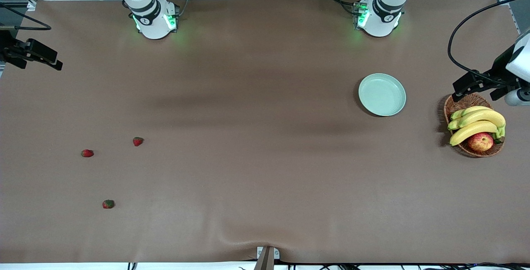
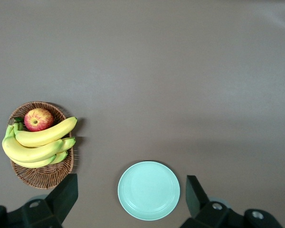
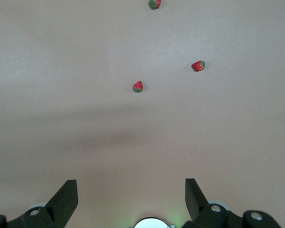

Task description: Collect all strawberries into plate

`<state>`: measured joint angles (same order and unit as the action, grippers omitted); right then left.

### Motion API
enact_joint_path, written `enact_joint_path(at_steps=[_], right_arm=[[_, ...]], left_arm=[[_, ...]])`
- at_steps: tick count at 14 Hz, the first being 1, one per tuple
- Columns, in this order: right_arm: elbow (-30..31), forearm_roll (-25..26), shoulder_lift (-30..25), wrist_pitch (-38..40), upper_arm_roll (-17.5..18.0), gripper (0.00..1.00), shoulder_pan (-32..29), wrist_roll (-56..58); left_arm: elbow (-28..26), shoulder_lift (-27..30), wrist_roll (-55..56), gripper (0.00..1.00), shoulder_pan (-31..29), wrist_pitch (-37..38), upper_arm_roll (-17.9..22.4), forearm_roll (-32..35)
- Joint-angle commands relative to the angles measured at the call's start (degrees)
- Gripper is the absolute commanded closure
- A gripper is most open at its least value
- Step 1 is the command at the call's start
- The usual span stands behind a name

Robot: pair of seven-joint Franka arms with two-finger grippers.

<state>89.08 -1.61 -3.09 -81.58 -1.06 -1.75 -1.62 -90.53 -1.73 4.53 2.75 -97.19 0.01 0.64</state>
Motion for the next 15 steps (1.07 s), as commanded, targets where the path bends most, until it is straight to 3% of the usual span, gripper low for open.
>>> enact_joint_path(at_steps=[1,7,15], right_arm=[[-0.3,1.1,0.1,0.1,0.2,0.00,0.3,-0.5],[-0.3,2.0,0.8,-0.3,0.2,0.00,1.5,-0.8],[-0.1,3.7,8.6,-5.3,0.2,0.00,3.4,-0.8]], left_arm=[[0.7,-0.3,-0.9,0.00,-0.5,0.8,-0.3,-0.7],[0.6,-0.3,-0.4,0.00,-0.4,0.9,-0.3,-0.7],[0.6,-0.3,-0.7,0.00,-0.5,0.9,-0.3,-0.8]])
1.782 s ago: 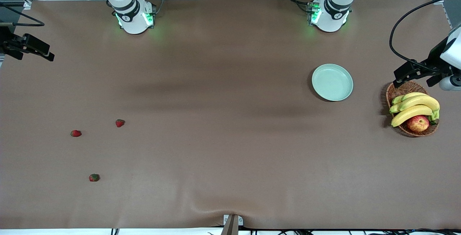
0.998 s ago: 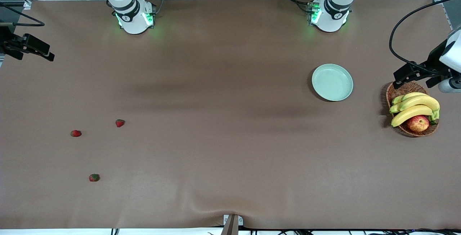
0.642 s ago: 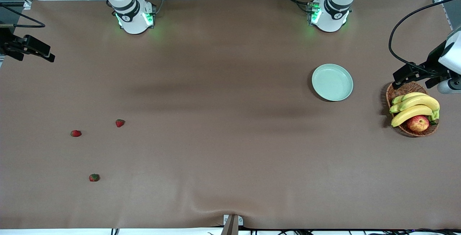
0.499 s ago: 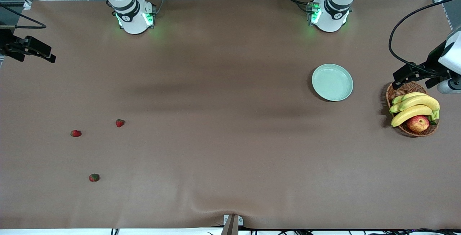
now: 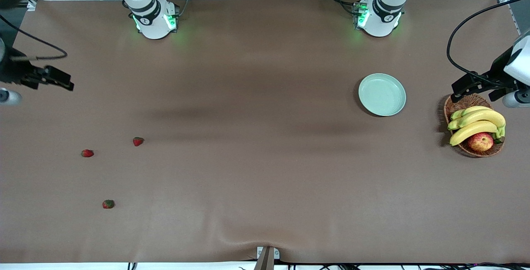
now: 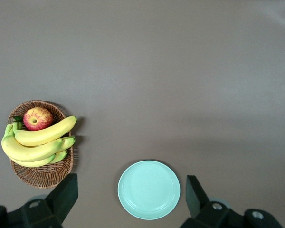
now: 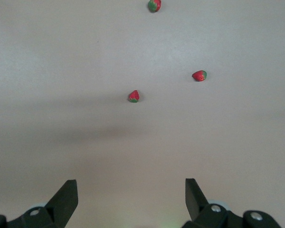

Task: Collect all strawberries into plate
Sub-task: 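Reach the right gripper to a red strawberry and grasp it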

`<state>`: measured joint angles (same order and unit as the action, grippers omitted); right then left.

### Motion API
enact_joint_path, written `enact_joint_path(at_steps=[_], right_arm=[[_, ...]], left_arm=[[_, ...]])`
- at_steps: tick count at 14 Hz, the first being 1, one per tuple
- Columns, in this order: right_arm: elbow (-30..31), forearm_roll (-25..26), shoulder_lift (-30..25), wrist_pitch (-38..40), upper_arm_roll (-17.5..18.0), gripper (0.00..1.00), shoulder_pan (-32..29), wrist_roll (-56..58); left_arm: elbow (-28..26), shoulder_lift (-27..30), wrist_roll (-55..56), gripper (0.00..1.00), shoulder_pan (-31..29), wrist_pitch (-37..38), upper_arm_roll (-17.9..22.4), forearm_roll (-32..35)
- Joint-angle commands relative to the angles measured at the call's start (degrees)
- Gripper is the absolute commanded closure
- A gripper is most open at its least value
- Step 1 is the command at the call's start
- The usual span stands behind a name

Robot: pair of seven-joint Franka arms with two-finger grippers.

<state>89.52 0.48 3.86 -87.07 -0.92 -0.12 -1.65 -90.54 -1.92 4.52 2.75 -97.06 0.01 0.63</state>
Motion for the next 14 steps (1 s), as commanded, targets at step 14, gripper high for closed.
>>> enact_joint_path(at_steps=[14], right_arm=[[0.9,0.8,20.6,-9.7,-0.1,0.00,1.5,-0.3]], left_arm=[[-2.9,2.0,0.1,0.00,-0.5,1.2,-0.3,-1.1]])
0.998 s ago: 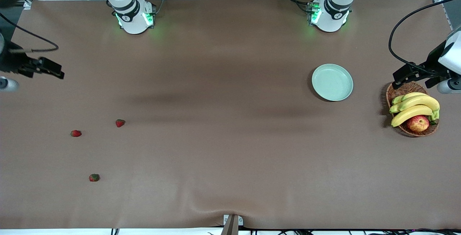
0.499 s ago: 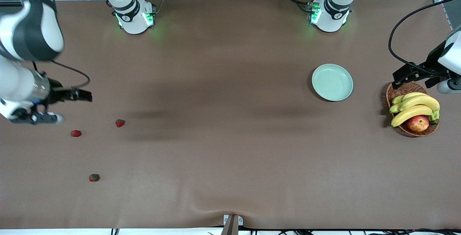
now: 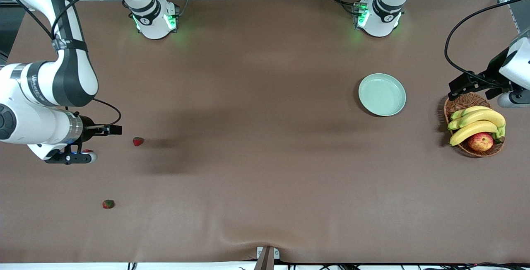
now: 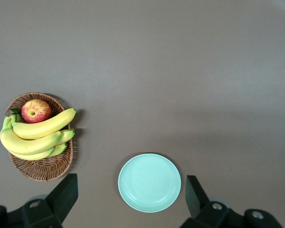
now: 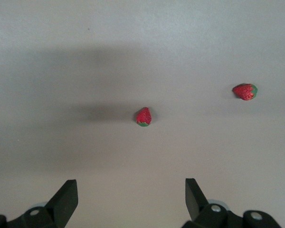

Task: Collect all strawberries into plate
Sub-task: 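Reach the right gripper to a red strawberry and grasp it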

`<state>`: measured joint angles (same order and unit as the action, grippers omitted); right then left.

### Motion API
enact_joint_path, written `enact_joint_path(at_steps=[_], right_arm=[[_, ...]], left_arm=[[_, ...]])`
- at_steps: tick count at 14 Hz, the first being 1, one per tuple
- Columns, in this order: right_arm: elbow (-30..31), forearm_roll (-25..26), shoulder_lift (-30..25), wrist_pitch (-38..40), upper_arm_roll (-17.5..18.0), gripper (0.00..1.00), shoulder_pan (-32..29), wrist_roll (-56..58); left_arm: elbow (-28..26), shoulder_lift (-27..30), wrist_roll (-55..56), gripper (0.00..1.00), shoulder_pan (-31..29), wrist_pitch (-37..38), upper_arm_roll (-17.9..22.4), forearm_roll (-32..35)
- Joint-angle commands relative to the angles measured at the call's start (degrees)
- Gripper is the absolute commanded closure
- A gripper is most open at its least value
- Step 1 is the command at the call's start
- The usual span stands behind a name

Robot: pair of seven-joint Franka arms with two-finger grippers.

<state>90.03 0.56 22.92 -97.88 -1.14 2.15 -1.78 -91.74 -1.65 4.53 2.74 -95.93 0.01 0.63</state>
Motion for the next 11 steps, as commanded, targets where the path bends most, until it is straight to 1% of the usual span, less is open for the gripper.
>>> enact_joint_path(at_steps=[1,3,4,6,11], right_arm=[[1.4,0.6,1.7,0.7,0.3,0.00,-0.7,-0.1],[3.1,0.6,1.8,-2.6,0.2,0.00,-0.6,-0.1],[5.1,0.6,1.7,-5.4,0.2,0.00,-0.7,-0.1],[10.8,0.6,1.7,-13.8,0.3,0.00,-1.8,-0.1],[23.4,0.5,1.8,-34.0,0.3,0.00,-2.1,-0.9]], left_arm=[[-1.8,1.7,0.1,0.00,-0.5,0.0,-0.3,-1.1],[-2.1,2.3,0.1,0.00,-0.5,-0.3,-0.3,-1.1],[-2.9,2.8,0.1,0.00,-0.5,-0.6,-0.3,-1.1],[-6.0,4.8,0.2,0.00,-0.5,-3.0,-0.3,-1.1],[-6.2,4.7,0.2,0.00,-0.5,-3.4,-0.3,-1.1]])
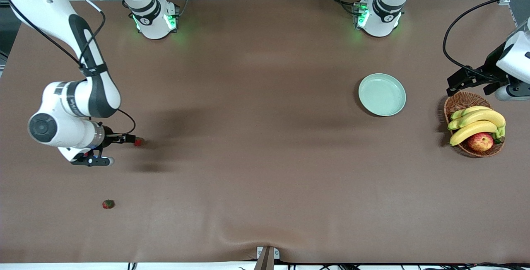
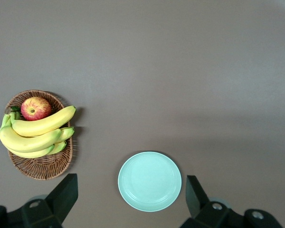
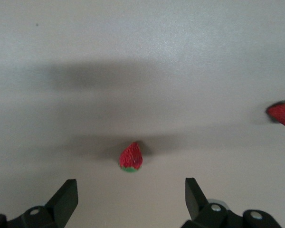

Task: Collect all strawberries into plate
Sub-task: 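Reach the right gripper to a red strawberry and grasp it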

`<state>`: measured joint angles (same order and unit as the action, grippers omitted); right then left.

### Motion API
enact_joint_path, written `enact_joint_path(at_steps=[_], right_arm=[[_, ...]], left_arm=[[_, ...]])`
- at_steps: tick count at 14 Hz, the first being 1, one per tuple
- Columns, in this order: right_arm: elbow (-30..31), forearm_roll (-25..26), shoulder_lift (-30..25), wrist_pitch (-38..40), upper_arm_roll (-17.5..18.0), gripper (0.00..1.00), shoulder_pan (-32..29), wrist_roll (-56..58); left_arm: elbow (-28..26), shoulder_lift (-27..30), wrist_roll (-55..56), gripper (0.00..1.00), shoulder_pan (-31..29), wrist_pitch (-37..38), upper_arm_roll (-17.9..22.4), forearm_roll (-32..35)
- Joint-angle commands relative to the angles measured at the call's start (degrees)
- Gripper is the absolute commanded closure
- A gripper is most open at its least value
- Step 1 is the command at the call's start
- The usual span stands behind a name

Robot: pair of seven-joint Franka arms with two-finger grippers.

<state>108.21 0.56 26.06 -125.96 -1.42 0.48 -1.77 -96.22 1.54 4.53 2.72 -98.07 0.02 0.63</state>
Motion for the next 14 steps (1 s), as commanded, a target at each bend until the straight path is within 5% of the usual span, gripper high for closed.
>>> enact_joint_path(at_steps=[1,12,13,14], right_arm=[[7.1,0.5,-1.0,-9.4,0.5,0.00,-0.5,-1.0],[8.1,-5.3,3.6,-15.4,0.5,0.00,-0.6,-1.1],[8.2,-5.3,3.7,-15.2,0.5,0.06,-0.7,-1.1],[8.2,-5.3,3.8,-14.9,0.5,0.45,-0.5,-1.0]], left_arm=[[-1.7,1.4,0.2,0.00,-0.4,-1.2,-0.3,-1.2],[-1.4,0.7,0.1,0.00,-0.9,-1.2,-0.2,-1.2],[-1.4,0.7,0.1,0.00,-0.9,-1.2,-0.2,-1.2],[-1.4,0.7,0.0,0.00,-0.9,-1.2,-0.2,-1.2]])
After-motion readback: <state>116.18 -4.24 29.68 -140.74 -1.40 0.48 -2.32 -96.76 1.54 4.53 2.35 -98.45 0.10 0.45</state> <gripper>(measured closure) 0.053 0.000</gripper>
